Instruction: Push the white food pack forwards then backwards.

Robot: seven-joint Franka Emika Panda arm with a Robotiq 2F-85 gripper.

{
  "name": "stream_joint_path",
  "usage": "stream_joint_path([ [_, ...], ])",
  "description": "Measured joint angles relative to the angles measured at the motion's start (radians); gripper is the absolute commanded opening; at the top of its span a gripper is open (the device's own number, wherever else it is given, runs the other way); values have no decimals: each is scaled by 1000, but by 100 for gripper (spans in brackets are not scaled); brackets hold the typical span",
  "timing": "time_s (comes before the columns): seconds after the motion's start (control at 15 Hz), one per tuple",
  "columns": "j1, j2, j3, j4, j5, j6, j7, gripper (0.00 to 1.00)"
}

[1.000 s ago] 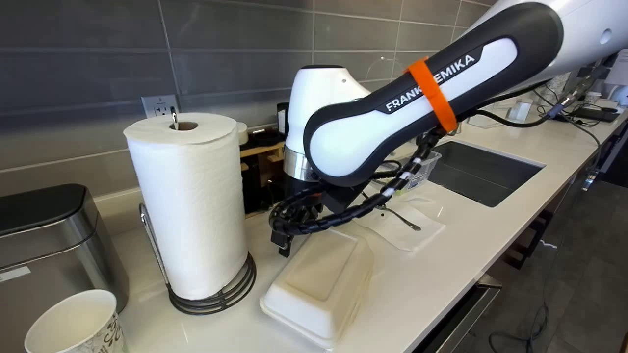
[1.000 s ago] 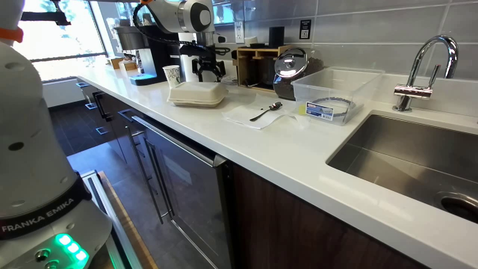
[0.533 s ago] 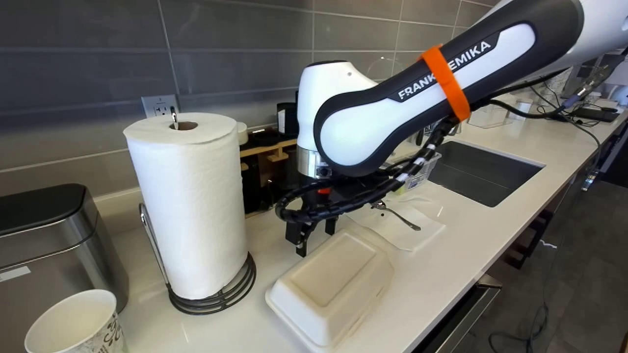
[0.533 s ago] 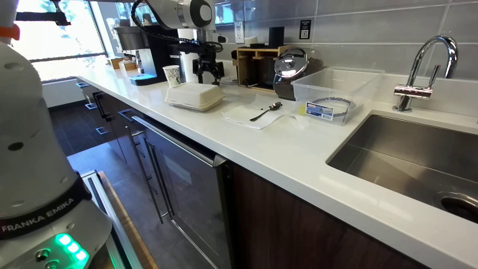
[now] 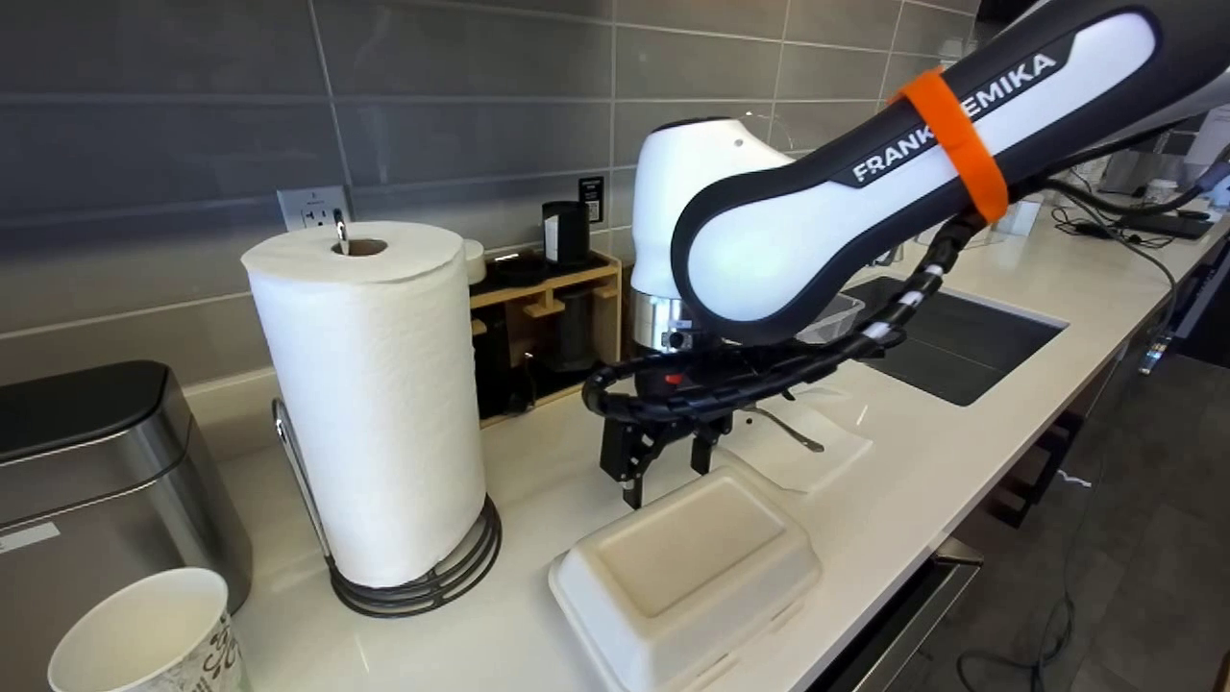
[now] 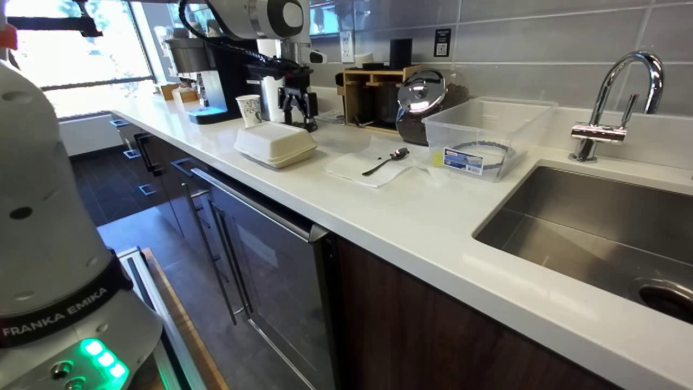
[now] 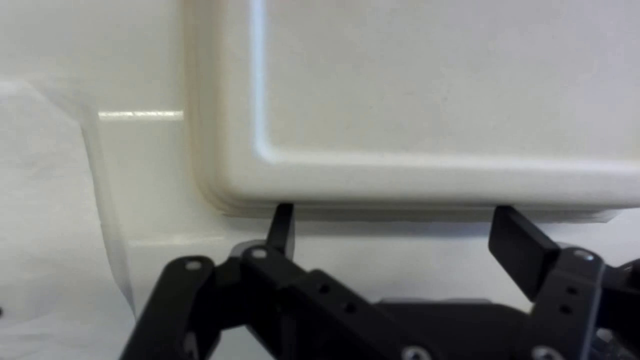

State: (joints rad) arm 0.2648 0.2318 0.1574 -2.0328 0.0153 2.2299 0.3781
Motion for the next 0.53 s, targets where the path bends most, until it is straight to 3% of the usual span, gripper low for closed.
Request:
stream_joint_path([
  [0.53, -16, -110, -3, -65, 70, 0, 80, 100],
])
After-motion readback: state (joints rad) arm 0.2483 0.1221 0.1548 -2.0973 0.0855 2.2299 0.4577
